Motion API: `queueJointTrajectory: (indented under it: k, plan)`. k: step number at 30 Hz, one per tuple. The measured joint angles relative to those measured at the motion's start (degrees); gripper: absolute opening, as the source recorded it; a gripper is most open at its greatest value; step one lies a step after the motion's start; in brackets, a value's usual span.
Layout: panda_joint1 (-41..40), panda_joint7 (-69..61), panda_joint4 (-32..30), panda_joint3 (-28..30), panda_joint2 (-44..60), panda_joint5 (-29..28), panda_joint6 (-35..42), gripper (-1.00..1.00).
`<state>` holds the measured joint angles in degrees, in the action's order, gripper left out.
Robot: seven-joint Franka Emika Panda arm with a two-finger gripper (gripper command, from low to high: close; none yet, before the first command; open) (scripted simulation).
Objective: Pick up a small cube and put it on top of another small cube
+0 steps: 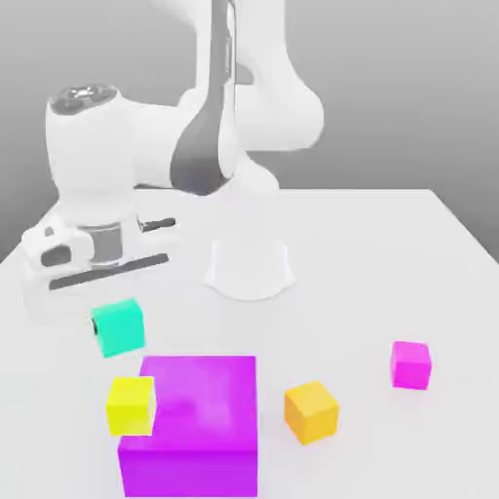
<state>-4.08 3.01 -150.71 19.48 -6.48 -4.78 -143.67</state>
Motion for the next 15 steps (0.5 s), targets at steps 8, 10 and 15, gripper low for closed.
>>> queueJointTrajectory:
  k: [8, 10, 15]
  plan:
    - [3.7, 12.9, 8.9, -3.2, 4.9, 4.7, 3.4, -1.0]
    - [3.5, 12.1, 8.0, -3.6, 8.4, 6.1, -0.8, 1.0]
    - [3.5, 12.1, 8.0, -3.6, 8.4, 6.1, -0.8, 1.0]
